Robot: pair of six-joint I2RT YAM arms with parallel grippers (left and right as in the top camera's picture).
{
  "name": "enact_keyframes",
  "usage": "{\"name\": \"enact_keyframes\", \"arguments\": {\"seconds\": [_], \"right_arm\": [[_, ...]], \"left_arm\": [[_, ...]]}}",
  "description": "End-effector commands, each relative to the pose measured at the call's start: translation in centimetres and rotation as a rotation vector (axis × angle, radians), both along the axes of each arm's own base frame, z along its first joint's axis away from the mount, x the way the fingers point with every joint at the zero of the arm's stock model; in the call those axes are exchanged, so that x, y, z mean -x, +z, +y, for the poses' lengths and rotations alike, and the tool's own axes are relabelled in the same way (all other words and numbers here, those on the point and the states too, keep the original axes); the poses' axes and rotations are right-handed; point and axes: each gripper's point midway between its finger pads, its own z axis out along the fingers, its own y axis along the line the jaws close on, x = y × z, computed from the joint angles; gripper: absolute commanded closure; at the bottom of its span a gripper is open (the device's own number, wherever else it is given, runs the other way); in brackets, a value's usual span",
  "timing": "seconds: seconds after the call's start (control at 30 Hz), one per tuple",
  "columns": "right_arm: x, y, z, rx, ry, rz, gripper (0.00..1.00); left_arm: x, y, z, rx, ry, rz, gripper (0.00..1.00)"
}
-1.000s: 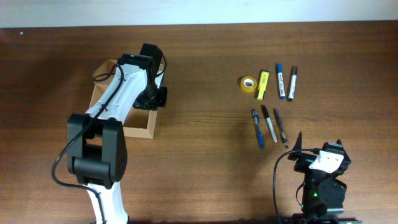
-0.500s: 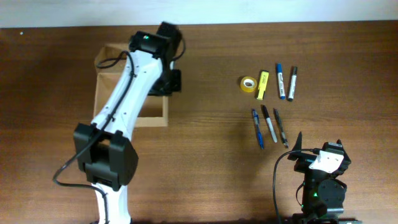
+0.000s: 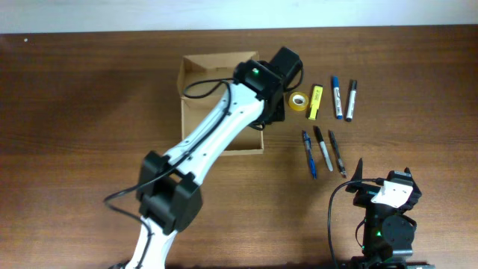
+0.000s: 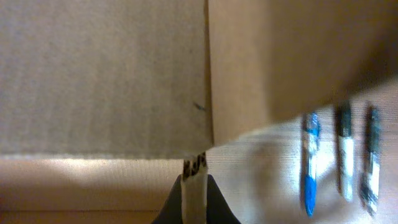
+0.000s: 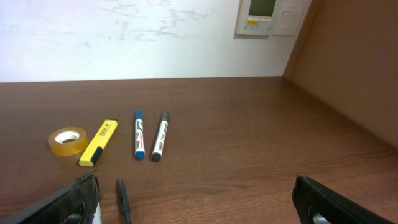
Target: Pack container
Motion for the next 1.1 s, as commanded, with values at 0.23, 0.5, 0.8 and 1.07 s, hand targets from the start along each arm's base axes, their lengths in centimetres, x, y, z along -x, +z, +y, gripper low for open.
{"name": "enact_keyframes", "arguments": {"seconds": [0.23, 0.5, 0.8, 1.07], "right_arm": [[0.0, -0.2, -0.1, -0.008, -0.004, -0.001, 0.01], [0.0, -0.2, -0.1, -0.008, -0.004, -0.001, 0.01], [0.0, -0.2, -0.1, -0.008, -0.004, -0.001, 0.01], [0.0, -0.2, -0.1, -0.008, -0.004, -0.001, 0.01]], "left_arm": [[-1.1, -7.1, 0.1, -0.093, -0.017, 0.083, 0.98], [-0.9, -6.9, 0.0, -0.093, -0.03, 0.089, 0.34], [-1.4, 2.3, 0.3, -0.067, -0.09, 0.009, 0.21], [-2.0, 12.1, 3.3, -0.1, -0.143, -0.212, 0.04]]}}
